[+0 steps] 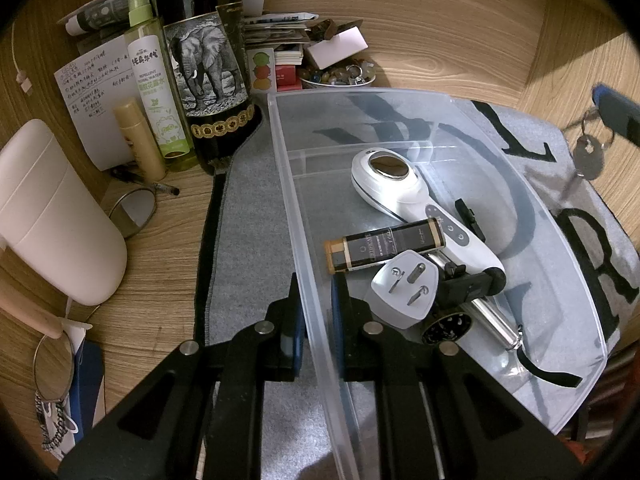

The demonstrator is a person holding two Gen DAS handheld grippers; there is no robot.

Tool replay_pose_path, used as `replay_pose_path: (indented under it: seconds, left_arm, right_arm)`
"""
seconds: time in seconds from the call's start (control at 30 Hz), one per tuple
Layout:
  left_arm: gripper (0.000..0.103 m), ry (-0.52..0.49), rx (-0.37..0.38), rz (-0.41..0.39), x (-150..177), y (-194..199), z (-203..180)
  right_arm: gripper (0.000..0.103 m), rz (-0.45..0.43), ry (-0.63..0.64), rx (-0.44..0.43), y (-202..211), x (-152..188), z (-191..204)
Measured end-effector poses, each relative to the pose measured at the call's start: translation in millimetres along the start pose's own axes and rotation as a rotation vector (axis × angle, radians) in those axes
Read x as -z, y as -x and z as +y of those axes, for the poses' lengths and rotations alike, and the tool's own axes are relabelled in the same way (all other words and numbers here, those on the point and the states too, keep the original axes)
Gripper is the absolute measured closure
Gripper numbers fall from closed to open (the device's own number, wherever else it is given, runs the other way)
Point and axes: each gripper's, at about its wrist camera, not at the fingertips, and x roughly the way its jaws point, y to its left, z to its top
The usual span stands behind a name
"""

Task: Organize rigid objects
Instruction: 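Carry the keys into the clear box and open the right tool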

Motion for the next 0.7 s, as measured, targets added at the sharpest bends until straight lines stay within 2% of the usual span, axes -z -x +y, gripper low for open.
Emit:
replay_pose_path:
  seconds: [0.27,0.53,0.7]
  left_arm:
    - [0.092,-0.001,0.000,0.000,0,0,0]
    - [0.092,-0.001,0.000,0.000,0,0,0]
    - [0.092,0.000,0.000,0.000,0,0,0]
  right_arm:
    - [0.077,0.010,0.043,-0.073,-23,-14,24]
    - [0.077,0.113,0.077,-0.115,-63,-8,44]
    - [0.077,0.185,0.042,-0.136,-83,2,43]
